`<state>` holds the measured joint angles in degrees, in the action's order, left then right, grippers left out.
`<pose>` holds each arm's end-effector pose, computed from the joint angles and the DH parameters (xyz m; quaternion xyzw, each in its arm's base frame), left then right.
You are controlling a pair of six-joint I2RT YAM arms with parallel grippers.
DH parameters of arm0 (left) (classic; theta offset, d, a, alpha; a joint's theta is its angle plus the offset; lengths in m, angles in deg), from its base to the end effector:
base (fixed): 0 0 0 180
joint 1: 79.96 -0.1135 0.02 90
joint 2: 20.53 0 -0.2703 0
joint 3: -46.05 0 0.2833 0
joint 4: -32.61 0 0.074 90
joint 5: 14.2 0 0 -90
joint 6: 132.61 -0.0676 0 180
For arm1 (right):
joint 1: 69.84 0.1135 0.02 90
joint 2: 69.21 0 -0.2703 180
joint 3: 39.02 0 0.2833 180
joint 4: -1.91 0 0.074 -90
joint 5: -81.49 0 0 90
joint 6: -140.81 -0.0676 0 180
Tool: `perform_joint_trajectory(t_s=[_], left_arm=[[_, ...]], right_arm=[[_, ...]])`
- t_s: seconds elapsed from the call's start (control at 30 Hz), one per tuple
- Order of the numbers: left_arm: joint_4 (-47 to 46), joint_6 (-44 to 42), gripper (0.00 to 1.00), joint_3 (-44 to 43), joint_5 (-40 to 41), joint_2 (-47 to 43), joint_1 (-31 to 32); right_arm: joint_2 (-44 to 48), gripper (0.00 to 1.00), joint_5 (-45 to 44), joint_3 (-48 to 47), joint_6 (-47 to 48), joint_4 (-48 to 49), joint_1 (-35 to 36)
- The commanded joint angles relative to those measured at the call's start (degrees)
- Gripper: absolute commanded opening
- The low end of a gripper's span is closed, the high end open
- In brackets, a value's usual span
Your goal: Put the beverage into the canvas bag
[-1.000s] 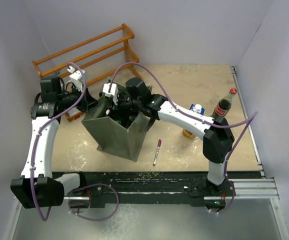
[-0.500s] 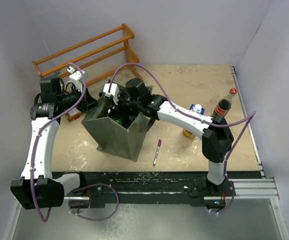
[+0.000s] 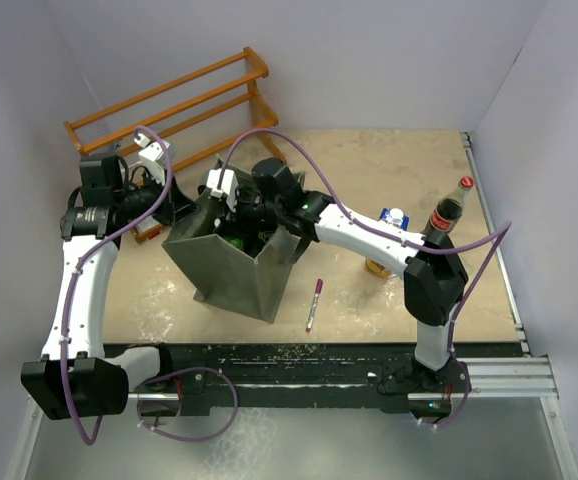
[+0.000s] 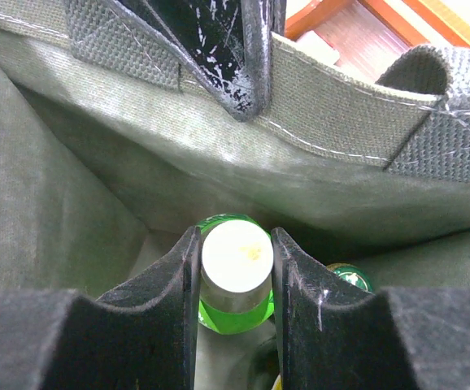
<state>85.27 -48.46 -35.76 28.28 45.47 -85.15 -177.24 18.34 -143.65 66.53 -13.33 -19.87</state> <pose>0.2818 -0.0245 0.3659 0.1850 0.8175 -0.3193 0.4422 0.3070 0.4130 0.3108 -0.5423 0.5903 0.3473 0.4866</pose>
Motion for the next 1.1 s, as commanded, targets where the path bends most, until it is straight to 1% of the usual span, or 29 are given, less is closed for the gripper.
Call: perform_joint_trajectory(t_s=[0.0, 0.17, 0.37, 0.57, 0.6, 0.67, 0.87, 1.07], left_arm=[[0.7, -1.8, 0.0, 0.1, -0.2, -1.2, -0.2], [0.7, -2.2, 0.0, 0.4, -0.2, -1.3, -0.2], [0.1, -1.6, 0.0, 0.7, -0.6, -1.1, -0.2], [-0.1, -1.5, 0.0, 0.7, -0.6, -0.9, -0.2], [-0.1, -1.6, 0.0, 0.7, -0.5, -1.0, -0.3], [-0.2, -1.6, 0.0, 0.7, -0.5, -1.0, -0.3], [-0.1, -1.7, 0.0, 0.3, -0.3, -0.9, -0.3], [-0.2, -1.8, 0.0, 0.0, -0.3, -0.7, -0.2]], right_arm=[[0.7, 0.14, -2.5, 2.6, 4.3, 1.3, -0.9], [0.6, 0.23, -2.6, 3.4, 4.2, 1.3, -0.9], [-0.2, 0.33, -3.6, 1.6, 4.7, -0.1, -0.8], [-0.2, 0.47, -3.9, 0.1, 3.3, -1.0, -0.8], [-0.2, 0.53, -3.7, -0.3, 3.0, -1.1, -0.8], [-0.2, 0.59, -3.5, -1.1, 2.5, -1.5, -0.8], [0.0, 0.65, -2.8, -2.8, 1.7, -1.9, -0.8], [1.1, 0.79, -1.5, -5.1, 0.5, -3.5, -0.8]])
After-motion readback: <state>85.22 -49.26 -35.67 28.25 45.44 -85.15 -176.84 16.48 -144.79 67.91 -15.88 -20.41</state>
